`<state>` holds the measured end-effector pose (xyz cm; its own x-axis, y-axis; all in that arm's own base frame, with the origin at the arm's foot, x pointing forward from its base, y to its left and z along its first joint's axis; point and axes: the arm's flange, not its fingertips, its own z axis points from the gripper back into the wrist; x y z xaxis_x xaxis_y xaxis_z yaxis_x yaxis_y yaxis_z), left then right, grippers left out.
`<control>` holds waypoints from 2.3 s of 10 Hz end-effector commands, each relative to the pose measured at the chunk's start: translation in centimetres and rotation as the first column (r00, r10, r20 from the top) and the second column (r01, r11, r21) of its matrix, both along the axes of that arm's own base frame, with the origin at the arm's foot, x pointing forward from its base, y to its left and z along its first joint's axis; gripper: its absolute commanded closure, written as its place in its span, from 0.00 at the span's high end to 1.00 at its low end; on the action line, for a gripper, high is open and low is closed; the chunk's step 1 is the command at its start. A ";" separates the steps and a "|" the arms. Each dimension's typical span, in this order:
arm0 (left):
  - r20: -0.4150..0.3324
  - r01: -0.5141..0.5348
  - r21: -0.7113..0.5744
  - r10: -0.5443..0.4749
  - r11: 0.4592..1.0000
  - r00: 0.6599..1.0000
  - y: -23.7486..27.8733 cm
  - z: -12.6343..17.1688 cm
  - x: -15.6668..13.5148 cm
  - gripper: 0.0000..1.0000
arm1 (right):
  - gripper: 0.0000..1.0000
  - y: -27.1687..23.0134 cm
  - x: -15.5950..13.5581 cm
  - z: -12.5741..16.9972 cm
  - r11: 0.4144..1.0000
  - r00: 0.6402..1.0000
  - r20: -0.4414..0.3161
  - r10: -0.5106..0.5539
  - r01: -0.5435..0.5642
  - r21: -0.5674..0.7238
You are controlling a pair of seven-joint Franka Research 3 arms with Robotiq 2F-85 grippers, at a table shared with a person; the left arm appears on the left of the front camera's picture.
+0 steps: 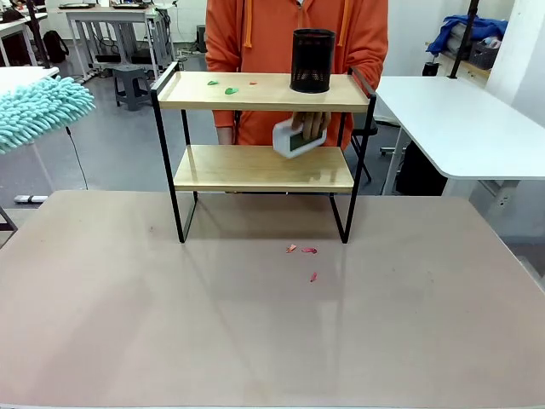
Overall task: Clean the shelf.
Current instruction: Clean the remaining tier of the Shelf with the Duster once objects are removed.
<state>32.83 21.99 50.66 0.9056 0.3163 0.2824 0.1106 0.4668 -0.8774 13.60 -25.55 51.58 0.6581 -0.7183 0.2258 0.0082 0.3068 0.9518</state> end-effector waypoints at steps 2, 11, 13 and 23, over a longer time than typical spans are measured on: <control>0.017 0.013 0.002 -0.013 1.000 1.000 0.2 0.2 -0.1 0.13 | 1.00 -0.1 0.0 0.3 1.000 0.999 0.038 -0.006 0.006 -0.003; 0.017 0.013 0.002 -0.013 1.000 1.000 0.2 0.2 -0.1 0.13 | 1.00 -0.1 0.0 0.3 1.000 0.999 0.038 -0.006 0.006 -0.003; 0.017 0.013 0.002 -0.013 1.000 1.000 0.2 0.2 -0.1 0.13 | 1.00 -0.1 0.0 0.3 1.000 0.999 0.038 -0.006 0.006 -0.003; 0.059 0.059 0.044 -0.062 0.997 0.996 -15.6 17.8 8.2 0.13 | 1.00 -0.1 0.0 0.3 1.000 0.999 0.038 -0.006 0.006 -0.003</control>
<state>39.74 7.00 69.77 0.8713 0.2834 0.4006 0.2273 0.4905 -0.8413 13.59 -25.54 51.61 0.6581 -0.7180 0.2266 0.0079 0.3075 0.9515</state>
